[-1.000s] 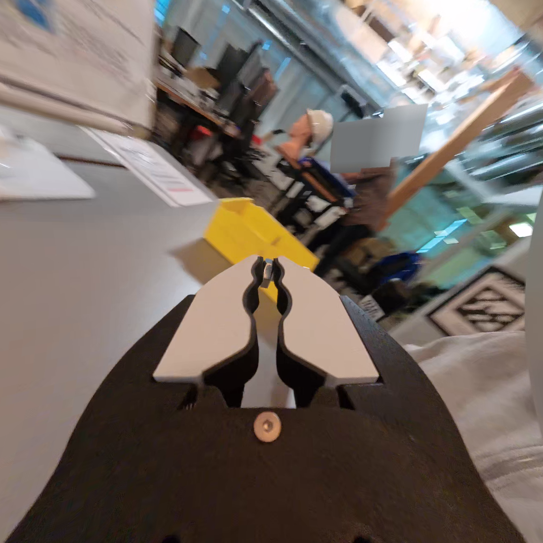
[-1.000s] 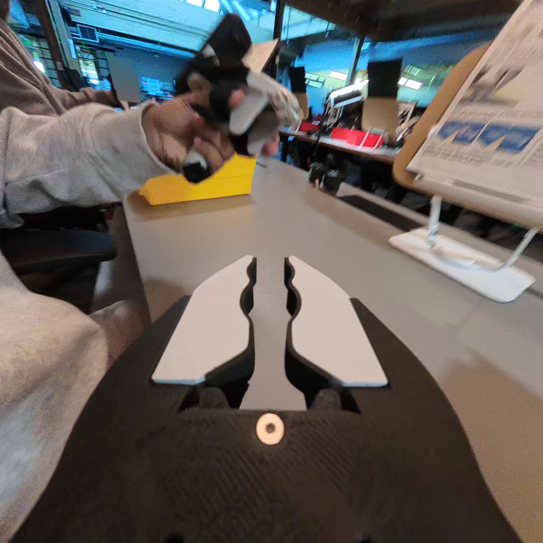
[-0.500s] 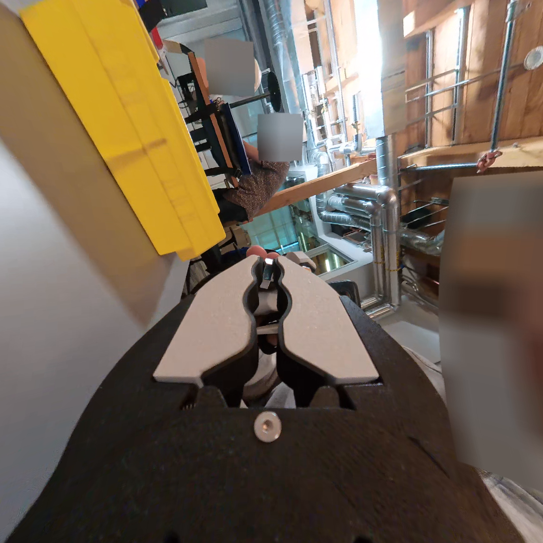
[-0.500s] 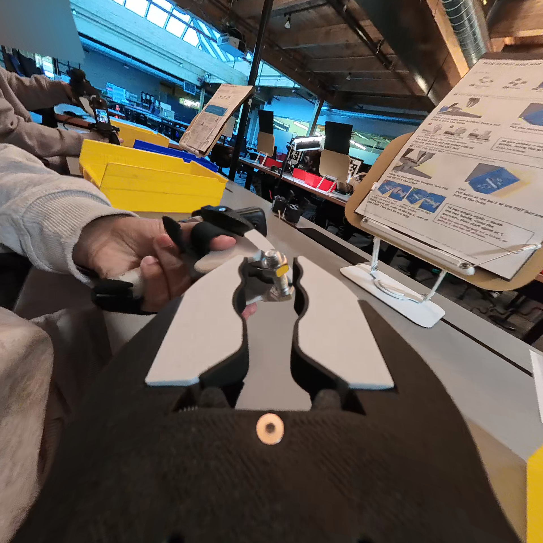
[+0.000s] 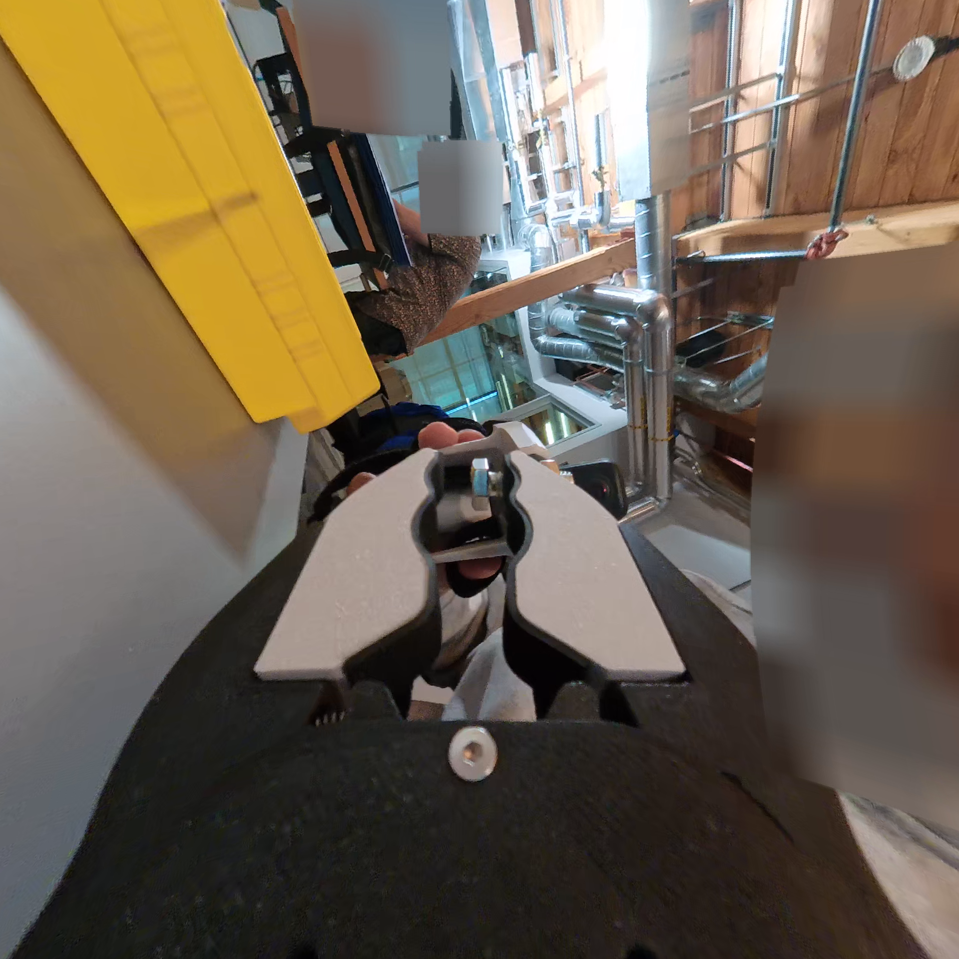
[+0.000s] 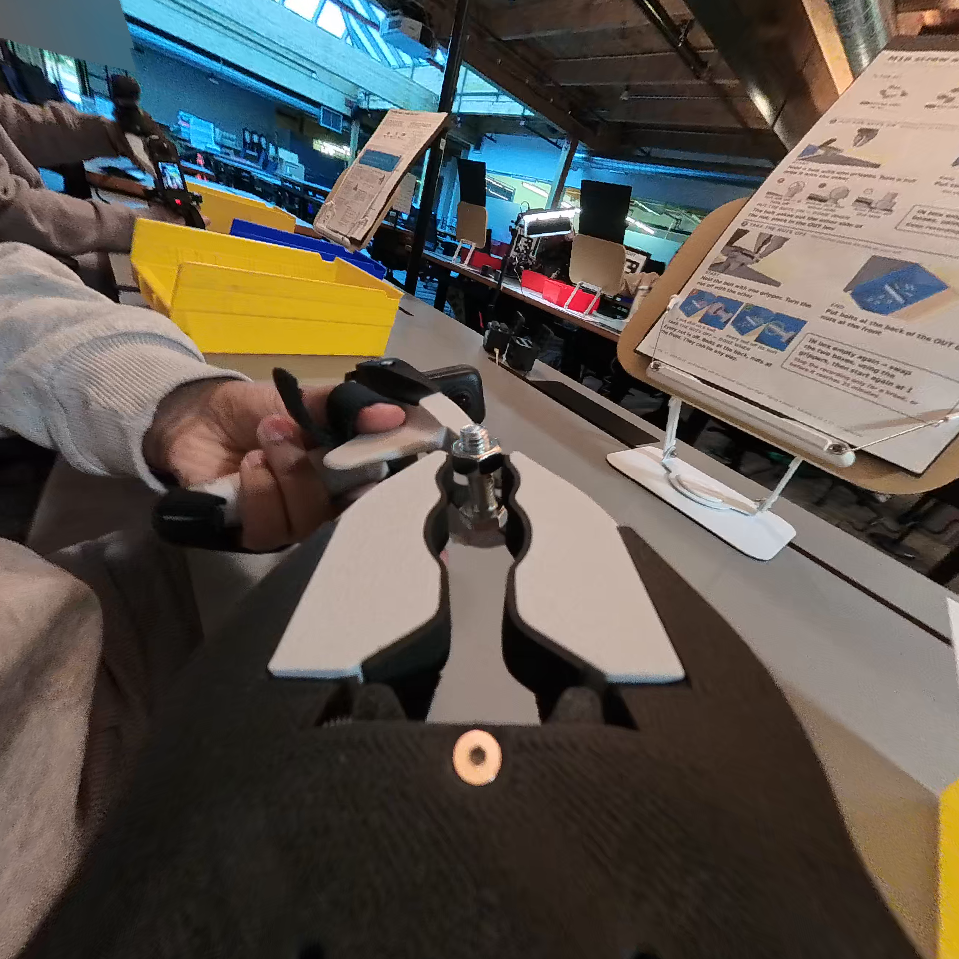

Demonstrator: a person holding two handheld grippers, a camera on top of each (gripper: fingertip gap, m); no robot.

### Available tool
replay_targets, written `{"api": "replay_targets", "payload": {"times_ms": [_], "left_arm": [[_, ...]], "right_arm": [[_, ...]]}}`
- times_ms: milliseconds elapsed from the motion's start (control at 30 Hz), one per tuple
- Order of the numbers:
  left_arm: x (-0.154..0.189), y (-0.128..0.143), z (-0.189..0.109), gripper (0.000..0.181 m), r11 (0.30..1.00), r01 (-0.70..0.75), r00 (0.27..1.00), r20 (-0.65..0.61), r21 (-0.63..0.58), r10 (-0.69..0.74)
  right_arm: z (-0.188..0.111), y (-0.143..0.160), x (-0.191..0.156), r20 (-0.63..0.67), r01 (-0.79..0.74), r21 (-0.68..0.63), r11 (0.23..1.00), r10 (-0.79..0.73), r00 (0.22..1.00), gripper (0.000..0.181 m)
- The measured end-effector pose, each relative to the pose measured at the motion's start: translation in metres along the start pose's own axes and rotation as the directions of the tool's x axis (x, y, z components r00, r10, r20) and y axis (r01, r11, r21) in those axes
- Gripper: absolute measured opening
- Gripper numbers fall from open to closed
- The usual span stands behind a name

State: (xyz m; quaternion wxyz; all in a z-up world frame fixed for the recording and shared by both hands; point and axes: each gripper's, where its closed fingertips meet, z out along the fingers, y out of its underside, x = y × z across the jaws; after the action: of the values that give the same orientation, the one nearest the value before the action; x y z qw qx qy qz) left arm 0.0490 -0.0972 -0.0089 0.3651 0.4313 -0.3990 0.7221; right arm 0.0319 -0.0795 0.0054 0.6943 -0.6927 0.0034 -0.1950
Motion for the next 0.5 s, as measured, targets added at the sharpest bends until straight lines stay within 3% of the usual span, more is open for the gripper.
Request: {"api": "replay_targets", "payload": {"times_ms": [133, 200, 300, 333, 400, 467, 500], "left_arm": [[0.003, -0.006, -0.004, 0.048, 0.997, -0.074, 0.996, -0.060, -0.013, 0.073], [0.001, -0.008, -0.006, 0.053, 0.992, -0.128, 0.990, -0.056, -0.021, 0.127], [-0.003, -0.002, -0.005, 0.053, 0.930, -0.360, 0.932, 0.015, -0.073, 0.362], [-0.003, 0.003, -0.004, 0.053, 0.877, -0.468, 0.880, 0.037, -0.107, 0.474], [-0.007, 0.012, -0.003, 0.053, 0.707, -0.679, 0.710, 0.069, -0.195, 0.701], [-0.009, 0.017, -0.003, 0.050, 0.538, -0.807, 0.538, 0.076, -0.244, 0.840], [-0.009, 0.018, -0.003, 0.047, 0.489, -0.834, 0.485, 0.084, -0.253, 0.870]], "right_arm": [[-0.003, -0.001, 0.008, 0.022, -0.146, 0.033, 0.989, 0.145, 0.989, 0.018], [-0.005, 0.000, 0.014, 0.042, -0.245, 0.053, 0.968, 0.243, 0.969, 0.018], [-0.007, 0.002, 0.020, 0.079, -0.381, 0.061, 0.923, 0.376, 0.923, 0.017], [-0.007, 0.002, 0.020, 0.088, -0.413, 0.061, 0.909, 0.407, 0.909, 0.017], [-0.007, 0.003, 0.020, 0.116, -0.470, 0.052, 0.881, 0.462, 0.879, 0.017], [-0.006, 0.003, 0.016, 0.150, -0.508, 0.030, 0.861, 0.499, 0.854, 0.017], [-0.005, 0.003, 0.014, 0.159, -0.514, 0.025, 0.857, 0.505, 0.849, 0.017]]}}
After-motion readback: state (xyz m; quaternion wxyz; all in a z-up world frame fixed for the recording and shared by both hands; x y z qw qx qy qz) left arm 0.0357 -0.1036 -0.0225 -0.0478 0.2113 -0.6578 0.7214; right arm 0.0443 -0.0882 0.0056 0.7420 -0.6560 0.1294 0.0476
